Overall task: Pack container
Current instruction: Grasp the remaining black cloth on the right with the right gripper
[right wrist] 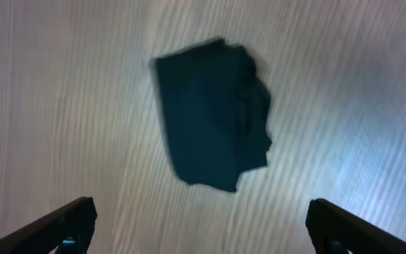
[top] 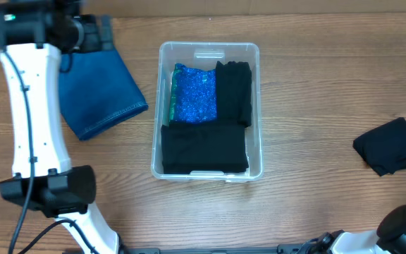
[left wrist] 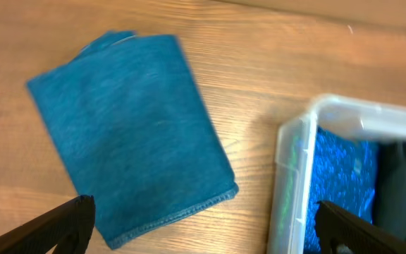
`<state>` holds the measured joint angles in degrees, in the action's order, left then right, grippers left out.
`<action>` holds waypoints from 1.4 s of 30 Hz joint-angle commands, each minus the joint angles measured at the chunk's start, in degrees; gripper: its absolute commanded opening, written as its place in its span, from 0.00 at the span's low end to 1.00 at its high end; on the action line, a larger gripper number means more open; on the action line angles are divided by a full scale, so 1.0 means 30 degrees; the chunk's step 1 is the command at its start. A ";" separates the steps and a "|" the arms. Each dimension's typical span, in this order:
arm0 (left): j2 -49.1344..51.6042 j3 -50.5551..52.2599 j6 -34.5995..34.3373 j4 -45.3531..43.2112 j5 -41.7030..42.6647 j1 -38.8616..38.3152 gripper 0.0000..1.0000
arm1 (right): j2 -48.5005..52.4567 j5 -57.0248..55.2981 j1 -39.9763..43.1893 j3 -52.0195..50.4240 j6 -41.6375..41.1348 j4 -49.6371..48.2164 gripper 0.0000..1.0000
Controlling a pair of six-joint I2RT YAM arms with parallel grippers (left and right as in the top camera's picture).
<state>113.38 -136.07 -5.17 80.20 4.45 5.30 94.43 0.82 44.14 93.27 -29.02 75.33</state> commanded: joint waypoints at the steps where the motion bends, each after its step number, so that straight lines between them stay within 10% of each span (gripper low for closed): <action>1: -0.0182 -0.0175 -0.1851 0.0087 0.1661 0.1515 1.00 | -0.0146 0.1996 0.1632 -0.4284 0.1144 -0.2579 1.00; 9: -0.0182 -0.0175 -0.1698 0.0342 0.1515 0.1800 1.00 | -0.0095 0.3643 0.2382 -1.1854 0.3949 -1.2764 1.00; 19: -0.0182 -0.0175 -0.1698 0.0670 0.1515 0.1800 1.00 | 0.2994 0.5406 0.2382 -1.3471 0.5435 -1.5380 0.98; 21: -0.0182 -0.0175 -0.1698 0.0670 0.1508 0.1800 1.00 | 0.3286 0.6375 0.2382 -1.3471 0.5778 -1.5395 0.83; 26: -0.0182 -0.0175 -0.1698 0.0750 0.1457 0.1800 1.00 | 0.3279 0.8495 0.2382 -1.3420 0.5756 -1.5380 0.04; 27: -0.0182 -0.0175 -0.1705 0.0765 0.1457 0.1800 1.00 | 0.3271 0.9012 0.2375 -1.3340 0.5697 -1.5373 0.04; 33: -0.0182 -0.0175 -0.1705 0.0852 0.1304 0.1800 1.00 | 0.1574 1.1803 0.1311 -0.9100 0.6710 -1.2335 0.04; 42: -0.0182 -0.0175 -0.1705 0.0838 0.1304 0.1792 1.00 | -0.0838 1.1759 -0.8765 0.2973 1.3202 -0.3985 0.04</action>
<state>113.38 -136.07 -9.10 82.76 8.16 10.87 94.17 33.87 27.31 95.61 0.45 59.27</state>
